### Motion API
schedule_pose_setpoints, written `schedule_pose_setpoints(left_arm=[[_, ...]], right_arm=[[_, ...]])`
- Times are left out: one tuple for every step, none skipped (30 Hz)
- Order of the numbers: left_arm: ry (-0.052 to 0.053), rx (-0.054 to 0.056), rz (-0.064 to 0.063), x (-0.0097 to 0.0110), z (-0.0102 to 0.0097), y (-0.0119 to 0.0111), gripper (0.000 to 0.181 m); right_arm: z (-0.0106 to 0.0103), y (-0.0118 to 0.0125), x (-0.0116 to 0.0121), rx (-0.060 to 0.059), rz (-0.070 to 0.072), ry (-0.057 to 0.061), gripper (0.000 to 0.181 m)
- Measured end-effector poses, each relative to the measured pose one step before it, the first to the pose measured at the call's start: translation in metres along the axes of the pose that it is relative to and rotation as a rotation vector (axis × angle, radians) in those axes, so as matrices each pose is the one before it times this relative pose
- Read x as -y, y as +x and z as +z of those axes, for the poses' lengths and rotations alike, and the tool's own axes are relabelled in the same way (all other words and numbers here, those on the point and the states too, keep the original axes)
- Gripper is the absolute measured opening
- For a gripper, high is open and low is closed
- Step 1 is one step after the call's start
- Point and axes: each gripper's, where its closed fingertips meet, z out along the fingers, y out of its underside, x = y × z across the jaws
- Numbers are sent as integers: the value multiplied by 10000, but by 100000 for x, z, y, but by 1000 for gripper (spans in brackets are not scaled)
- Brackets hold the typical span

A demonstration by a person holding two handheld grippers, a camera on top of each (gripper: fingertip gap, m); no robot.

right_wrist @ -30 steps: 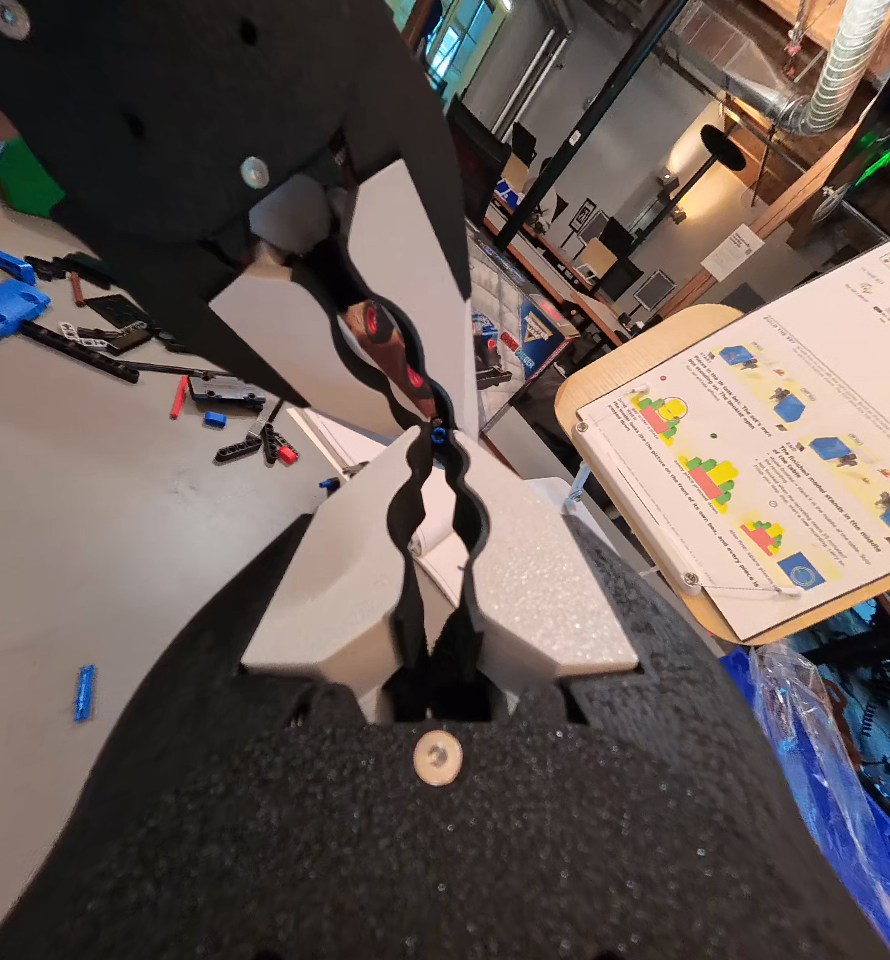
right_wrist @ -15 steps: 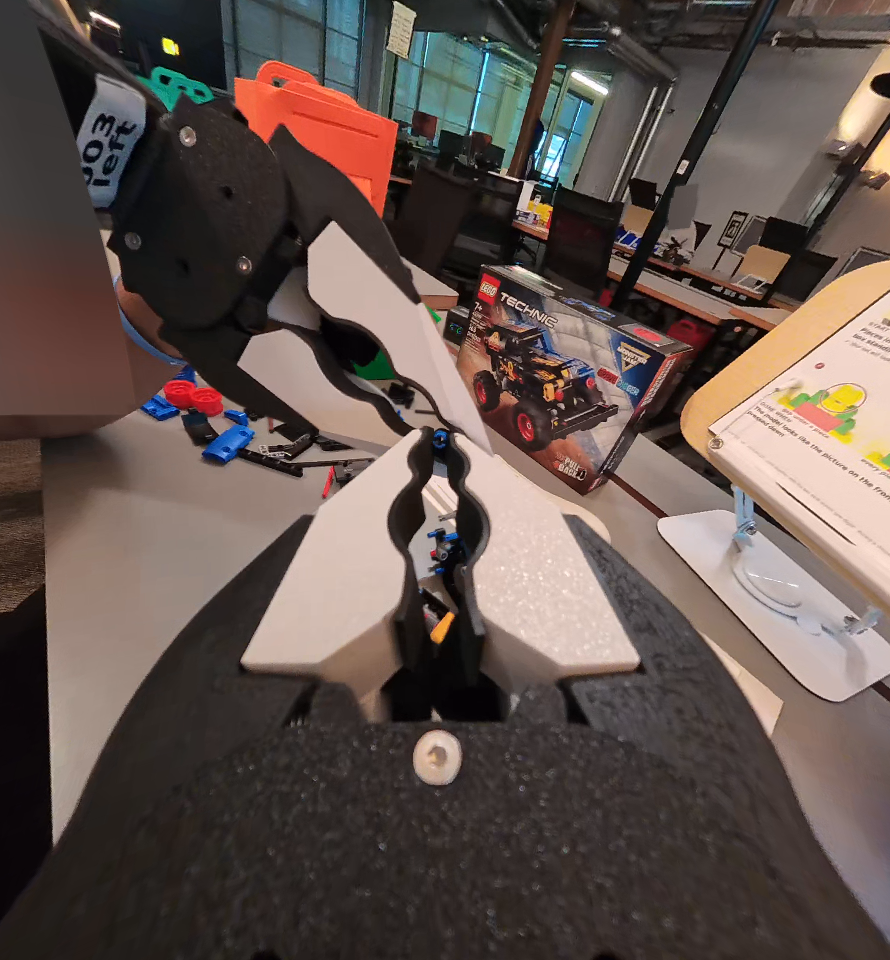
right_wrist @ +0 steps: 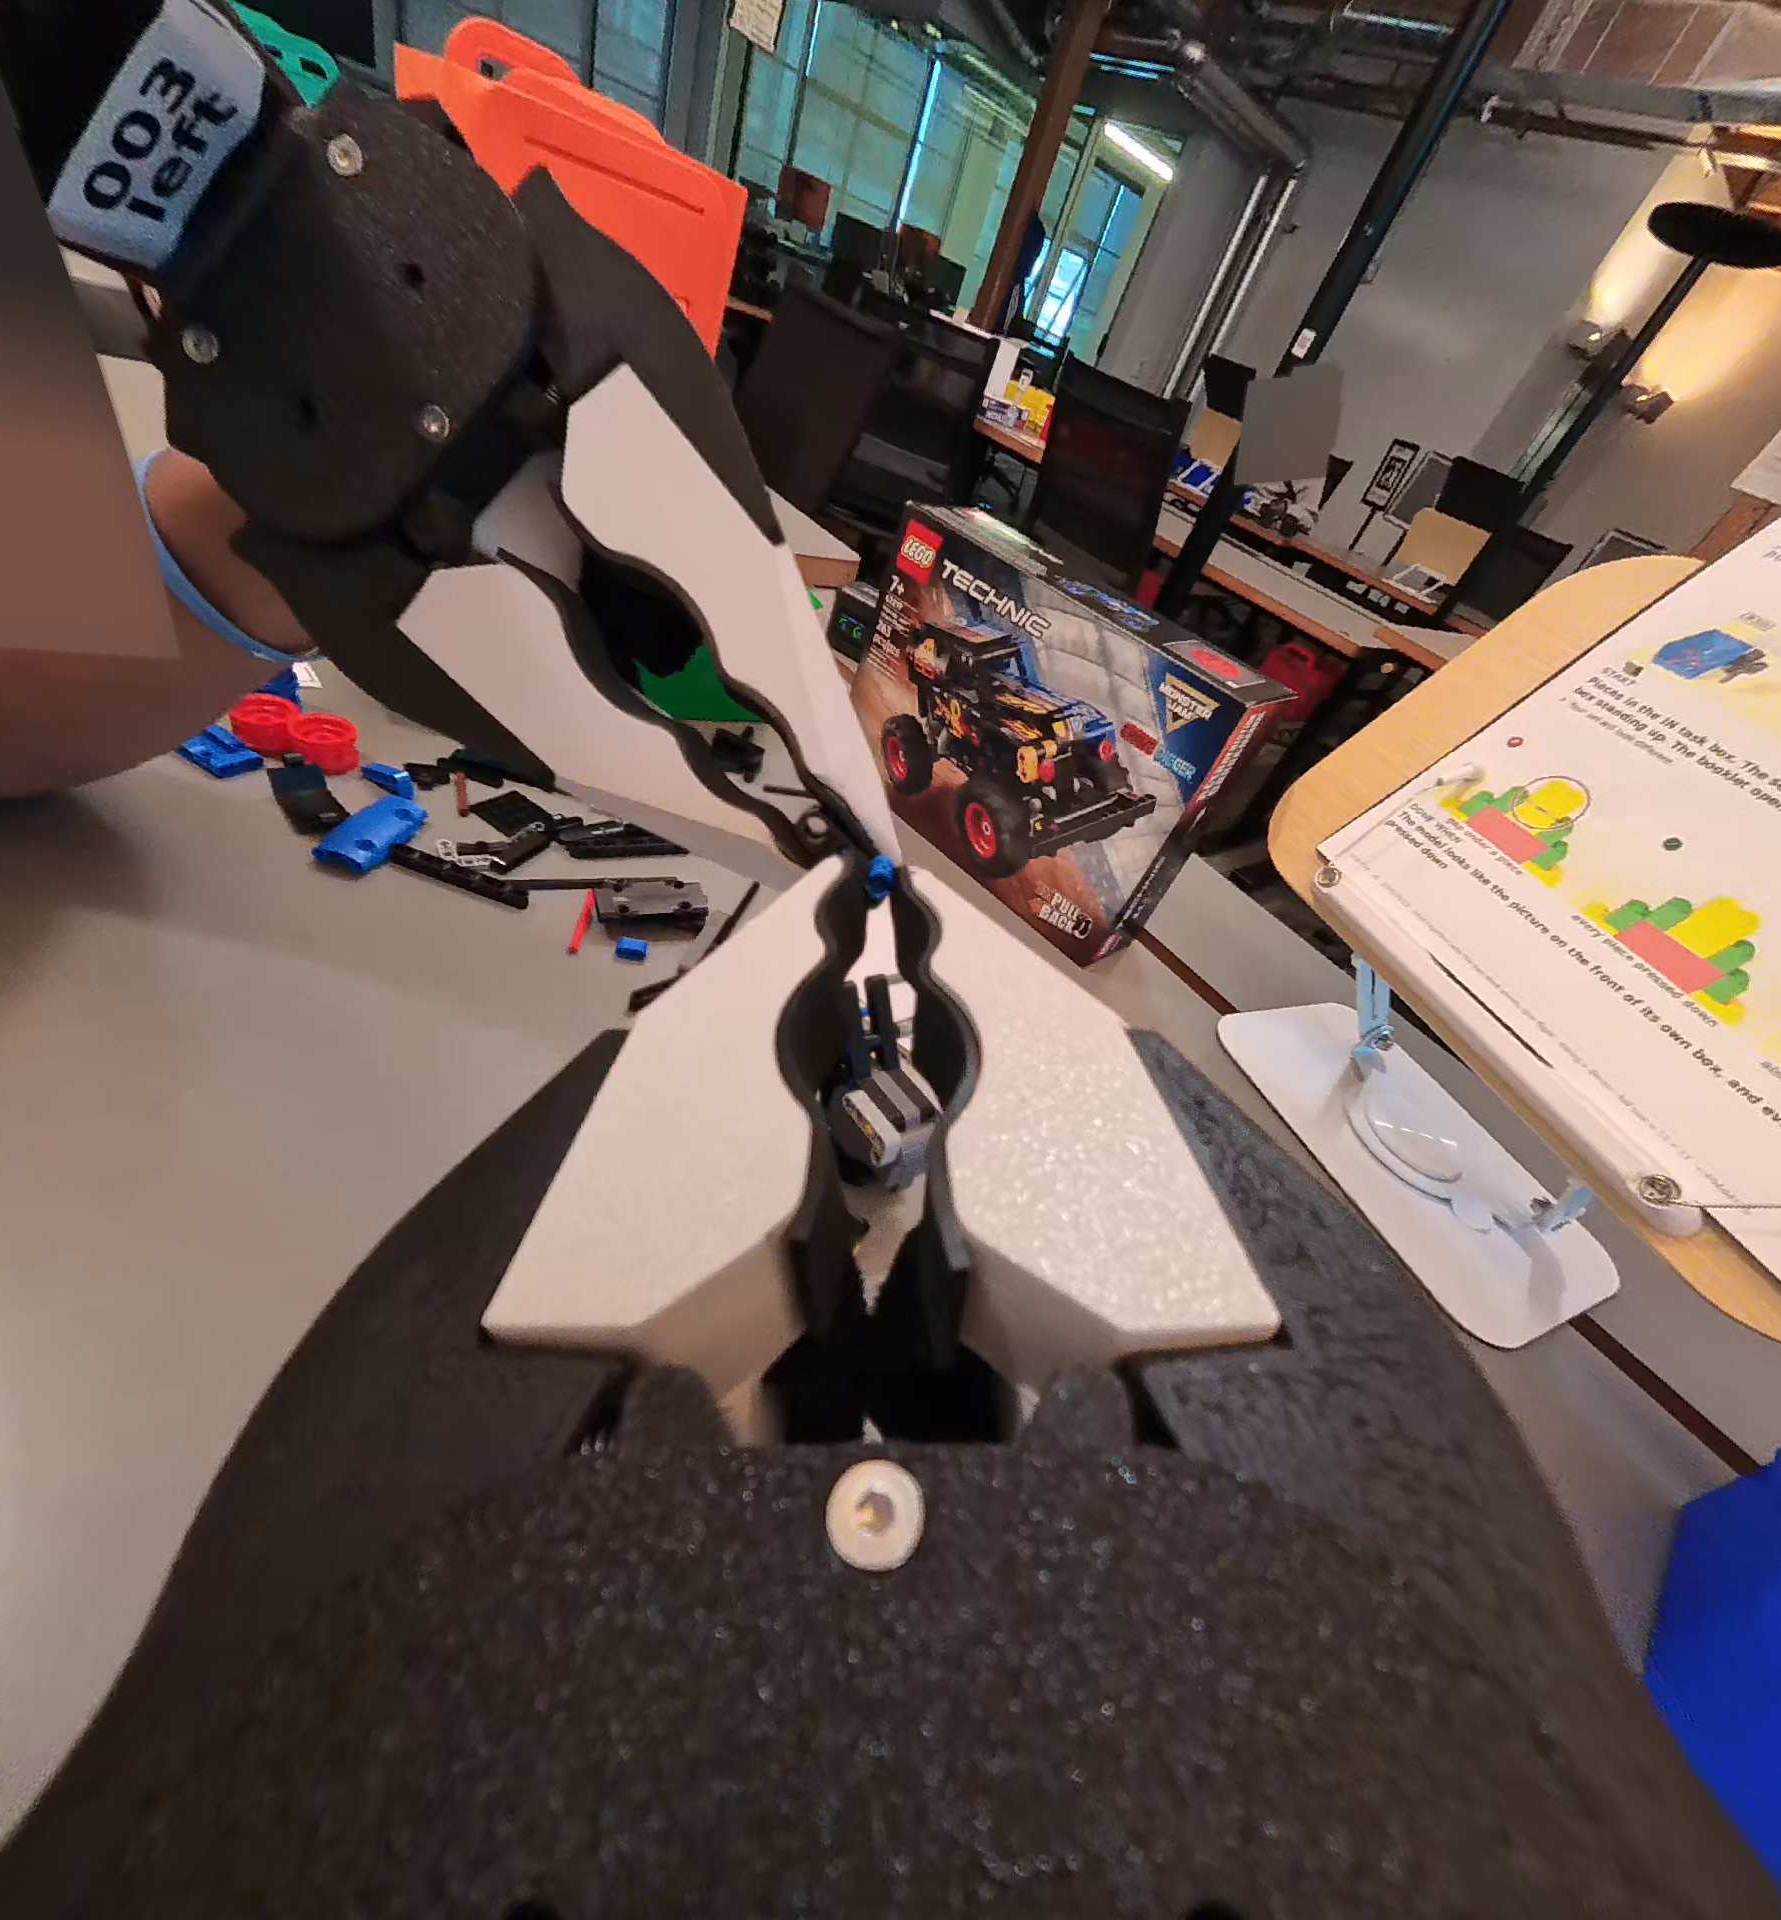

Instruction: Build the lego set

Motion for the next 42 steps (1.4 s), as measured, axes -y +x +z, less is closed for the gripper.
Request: schedule_pose_setpoints(left_arm=[[218, -155, -343, 189, -81, -35, 5], [253, -230, -452, 215, -110, -42, 5], [303, -303, -479, 268, -85, 66, 5], [235, -242, -451, 131, 7, 25, 5], [142, -198, -361, -14, 49, -16, 5], [3, -83, -231, -217, 52, -155, 5], [-106, 83, -24, -385, 60, -291, 5], [-56, 69, 69, -274, 38, -155, 5], [76, -65, -22, -2, -13, 77, 5], [144, -73, -96, 192, -23, 70, 5], [129, -70, -92, 223, -29, 53, 6], [137, -91, -101, 223, -41, 84, 6], [217, -127, -164, 301, -69, 95, 6], [211, -241, -221, 261, -81, 227, 6], [186, -257, -235, 179, -60, 244, 5], [137, -133, -187, 41, -40, 22, 5], [158, -159, -242, 35, -29, 20, 5], [214, -232, -390, 113, 2, 56, 5], [292, -281, -482, 195, 10, 64, 5], [371, -345, -539, 273, -2, 121, 5], [438, -392, -562, 372, -57, 148, 5], [388, -408, -585, 319, -26, 149, 5], [326, -388, -573, 218, 38, 144, 5], [332, -326, -482, 202, 83, 122, 5], [268, -252, -385, 116, 95, 67, 5], [217, -198, -389, 100, 65, -18, 6], [246, -185, -420, 170, 27, -51, 5], [207, -141, -383, 113, 32, -79, 5], [162, -100, -323, 65, 14, -108, 5], [120, -100, -282, 29, 25, -82, 5], [116, -107, -229, 63, 31, -24, 5], [92, -121, -147, 89, 30, 96, 5], [-151, 39, 208, -187, 46, 44, 5], [-463, 321, 515, -558, 87, -180, 5], [-372, 224, 445, -412, 135, 58, 5], [-138, -18, 242, -38, 149, 403, 5], [-103, 6, 123, 30, 155, 318, 5], [-193, 71, 130, -121, 167, 147, 6], [-157, 59, 118, -148, 103, 88, 5], [-92, 82, 23, -110, 19, -45, 6], [-50, -12, -31, -66, -19, 14, 6], [-87, -14, -16, -130, -13, 2, 6]], right_arm=[[-107, 158, 90, 38, 166, 135, 3], [-61, 188, -57, 44, 133, 57, 3], [67, 236, -303, -57, 4, -88, 3], [29, 2, 19, 29, 12, 118, 3], [-1, -56, 94, 82, 57, 84, 3], [-115, -70, 253, 111, 75, 117, 3], [-333, 34, 759, 46, 148, 414, 3], [-365, -58, 722, 152, 247, 339, 2], [-194, -192, 282, 267, 263, 69, 3], [-78, -66, -15, 146, 209, -29, 4], [5, 109, -165, -14, 60, -7, 3], [140, 60, -405, -21, -24, -125, 3], [244, 83, -498, -68, -74, -186, 4], [222, 193, -391, -159, -109, -147, 3], [181, -42, -126, 2, -48, -7, 3], [119, -242, 11, 182, 152, 41, 3], [21, -19, 11, 94, 115, 33, 4], [-34, -11, 32, 93, 91, 55, 4], [-82, -21, 92, 82, 113, 91, 4], [-131, -32, 154, 109, 137, 103, 4], [-154, -110, 245, 168, 183, 125, 3], [-145, -132, 247, 161, 175, 111, 3], [-113, -116, 171, 141, 130, 78, 3], [-113, -74, 166, 128, 121, 109, 3], [-114, -48, 117, 140, 184, 118, 3], [-70, 52, 30, 107, 240, 104, 3], [-59, 72, 72, 96, 217, 169, 3], [-30, 97, 89, 73, 207, 161, 3], [-7, 121, 26, 46, 143, 64, 3], [-18, 116, -36, -1, 22, -21, 3], [-66, 88, 20, -20, -26, -24, 3], [-115, 4, 184, 46, 41, 81, 3], [-192, -139, 300, 188, 119, 139, 3], [-245, -104, 288, 198, 156, 121, 3], [-195, -164, 87, 261, 181, -14, 3], [-156, -276, 66, 304, 178, 27, 3], [-53, -405, -84, 378, 195, -24, 3], [108, -308, -390, 274, 146, -206, 3], [156, 25, -406, -6, -74, -200, 3], [61, -149, -99, 80, -98, -31, 3], [55, -152, -57, 123, 64, -63, 3], [49, 138, -58, -116, -42, -49, 3]])
